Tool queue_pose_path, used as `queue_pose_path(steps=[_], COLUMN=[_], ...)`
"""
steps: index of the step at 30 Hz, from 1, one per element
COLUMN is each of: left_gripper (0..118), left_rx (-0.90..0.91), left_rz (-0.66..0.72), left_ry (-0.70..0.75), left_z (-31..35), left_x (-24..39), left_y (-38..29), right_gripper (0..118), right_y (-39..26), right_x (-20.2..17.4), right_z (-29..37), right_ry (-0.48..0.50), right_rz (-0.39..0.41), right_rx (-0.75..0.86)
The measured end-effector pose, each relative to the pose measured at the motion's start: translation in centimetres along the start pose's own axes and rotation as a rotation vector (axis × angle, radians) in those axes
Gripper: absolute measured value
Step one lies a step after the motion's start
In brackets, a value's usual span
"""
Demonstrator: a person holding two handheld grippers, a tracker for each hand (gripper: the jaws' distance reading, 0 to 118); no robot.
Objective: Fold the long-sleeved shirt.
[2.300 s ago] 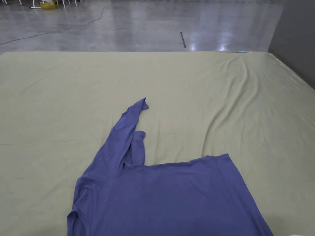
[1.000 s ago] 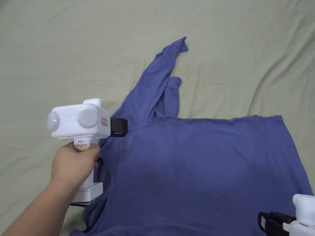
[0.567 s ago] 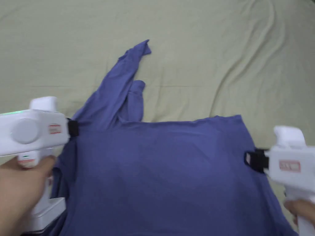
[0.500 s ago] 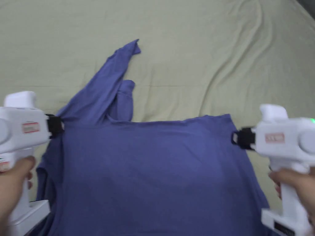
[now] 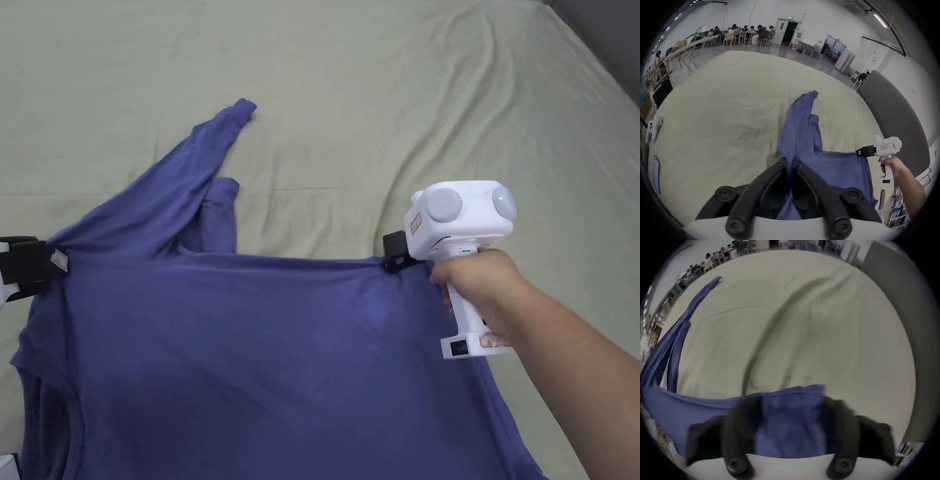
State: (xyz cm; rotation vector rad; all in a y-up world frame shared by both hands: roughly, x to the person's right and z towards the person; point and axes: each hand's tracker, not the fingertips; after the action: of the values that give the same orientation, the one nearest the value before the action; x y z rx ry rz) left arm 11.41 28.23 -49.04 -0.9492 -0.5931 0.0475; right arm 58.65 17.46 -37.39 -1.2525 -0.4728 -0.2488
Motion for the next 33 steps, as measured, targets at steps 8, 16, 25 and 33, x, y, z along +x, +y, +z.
queue_pose_path(steps=[8,16,25,33], left_gripper=[2,2,2,2], left_rx=[0.066,0.335,0.521,0.564], left_rz=[0.048,-0.014,-0.069,-0.168], left_ry=[-0.029,-0.088,-0.124,-0.011], left_z=[2.9,10.3,19.3,21.5], left_x=[0.9,5.8,11.3,16.0], left_y=[0.3,11.7,30.9,47.9], right_gripper=[6,6,5,5], right_y=[-3.7,0.3,13.4,24.8], right_x=[1.0,4.2,6.3,6.7], right_z=[8.8,29.8,47.9,56.8], right_ry=[0.112,0.077,-0.043,-0.15], right_rz=[0.022,0.108,0.108,0.024], right_rx=[0.219,0.537,0.778,0.838])
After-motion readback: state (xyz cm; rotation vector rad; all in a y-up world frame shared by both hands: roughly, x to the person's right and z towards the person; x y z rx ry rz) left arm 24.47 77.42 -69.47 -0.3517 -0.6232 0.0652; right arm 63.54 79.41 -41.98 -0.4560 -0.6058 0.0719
